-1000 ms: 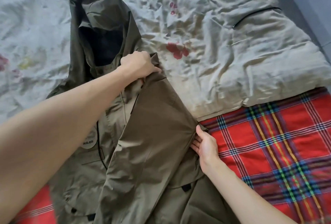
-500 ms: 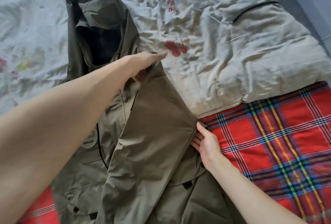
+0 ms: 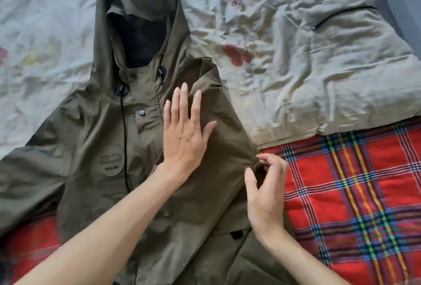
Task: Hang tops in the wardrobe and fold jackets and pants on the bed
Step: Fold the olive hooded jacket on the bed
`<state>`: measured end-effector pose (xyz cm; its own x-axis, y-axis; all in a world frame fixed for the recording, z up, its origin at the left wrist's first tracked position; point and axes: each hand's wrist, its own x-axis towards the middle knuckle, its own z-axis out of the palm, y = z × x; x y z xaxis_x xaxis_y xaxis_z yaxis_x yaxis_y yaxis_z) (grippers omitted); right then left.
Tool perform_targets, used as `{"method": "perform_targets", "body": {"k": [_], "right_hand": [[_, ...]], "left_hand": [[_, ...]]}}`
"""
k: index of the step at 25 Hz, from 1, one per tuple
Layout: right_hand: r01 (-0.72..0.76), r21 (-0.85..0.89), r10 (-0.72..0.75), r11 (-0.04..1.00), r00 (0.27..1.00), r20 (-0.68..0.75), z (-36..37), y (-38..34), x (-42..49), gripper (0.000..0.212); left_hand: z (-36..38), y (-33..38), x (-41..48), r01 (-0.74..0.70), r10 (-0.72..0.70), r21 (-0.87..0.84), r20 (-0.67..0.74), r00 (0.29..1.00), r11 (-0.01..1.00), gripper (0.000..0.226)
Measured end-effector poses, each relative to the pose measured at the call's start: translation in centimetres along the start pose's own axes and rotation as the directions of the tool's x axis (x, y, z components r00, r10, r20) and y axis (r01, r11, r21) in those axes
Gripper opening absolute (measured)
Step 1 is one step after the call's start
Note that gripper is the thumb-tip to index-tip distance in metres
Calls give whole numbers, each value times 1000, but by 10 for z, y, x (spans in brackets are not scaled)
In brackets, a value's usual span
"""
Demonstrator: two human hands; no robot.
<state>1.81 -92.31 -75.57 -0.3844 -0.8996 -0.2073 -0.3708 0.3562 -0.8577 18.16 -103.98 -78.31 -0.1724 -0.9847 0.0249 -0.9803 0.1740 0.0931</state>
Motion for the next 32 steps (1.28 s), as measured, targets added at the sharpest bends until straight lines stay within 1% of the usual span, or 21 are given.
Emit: {"method": "perform_targets", "body": {"k": [1, 2, 3, 5, 6, 7, 9, 11, 13, 14, 15, 17, 18, 20, 22, 23, 25, 26, 28, 30, 32], "right_hand": [[234, -102, -227, 967, 971, 76, 11, -8, 15, 36], [420, -180, -385, 889, 901, 199, 30, -17, 39, 46], [559, -263, -469, 786, 817, 334, 53, -23, 69, 54], [727, -429, -448, 536, 676, 585, 98, -28, 132, 64], [766, -486, -395, 421, 637, 662, 114, -24, 160, 67], [787, -514, -341, 342, 614, 712, 121, -17, 182, 68], [803, -544, -275, 244, 595, 755, 127, -8, 204, 68], [787, -576, -283, 220, 617, 735, 127, -17, 201, 68], [764, -609, -399, 214, 637, 659, 125, -29, 172, 64], [782, -588, -473, 206, 605, 640, 123, -31, 149, 62], [829, -532, -535, 170, 531, 657, 117, -26, 125, 61], [918, -394, -544, 51, 356, 760, 110, -4, 74, 62], [928, -372, -511, 17, 328, 794, 109, 8, 62, 63], [911, -410, -462, 33, 378, 803, 113, 28, 56, 64], [899, -434, -426, 52, 413, 805, 119, 37, 59, 64], [902, -429, -423, 45, 407, 810, 120, 37, 63, 63], [904, -426, -435, 47, 402, 806, 120, 36, 63, 63], [899, -435, -456, 58, 411, 789, 120, 35, 59, 63], [887, -457, -511, 72, 426, 746, 122, 32, 45, 61], [909, -417, -530, 20, 363, 766, 121, 39, 32, 59], [931, -364, -496, -40, 298, 816, 115, 49, 32, 59]], "left_hand": [[16, -3, -20, 16, -17, 27, 43, 999, 1000, 68], [31, -4, -33, 39, -42, 44, 73, 996, 998, 67], [46, -5, -39, 62, -67, 57, 102, 992, 996, 68], [64, -4, -37, 90, -102, 85, 157, 982, 992, 67], [66, -3, -34, 97, -111, 83, 180, 977, 992, 67], [67, -2, -32, 98, -113, 84, 196, 974, 992, 68], [60, -9, -45, 97, -108, 66, 194, 975, 993, 69], [41, -18, -79, 149, -150, 15, 146, 978, 989, 69], [22, -40, -132, 313, -311, -67, 44, 950, 947, 63], [13, -55, -164, 409, -411, -100, 1, 911, 907, 58], [7, -68, -195, 487, -491, -114, -8, 871, 866, 52], [-2, -95, -250, 560, -558, -72, 52, 828, 825, 42], [-3, -101, -267, 561, -556, -27, 107, 824, 827, 39], [-2, -102, -286, 563, -560, 57, 218, 799, 825, 40], [-2, -101, -291, 607, -608, 87, 241, 757, 790, 39], [-1, -100, -291, 629, -628, 76, 218, 747, 774, 35], [2, -96, -296, 649, -650, 43, 95, 754, 759, 26], [4, -92, -296, 646, -646, 15, 35, 763, 763, 31], [11, -79, -289, 570, -570, -74, 15, 821, 819, 53], [28, -65, -286, 470, -460, -82, 119, 880, 879, 69], [46, -62, -289, 465, -449, -20, 228, 864, 885, 75]]}}
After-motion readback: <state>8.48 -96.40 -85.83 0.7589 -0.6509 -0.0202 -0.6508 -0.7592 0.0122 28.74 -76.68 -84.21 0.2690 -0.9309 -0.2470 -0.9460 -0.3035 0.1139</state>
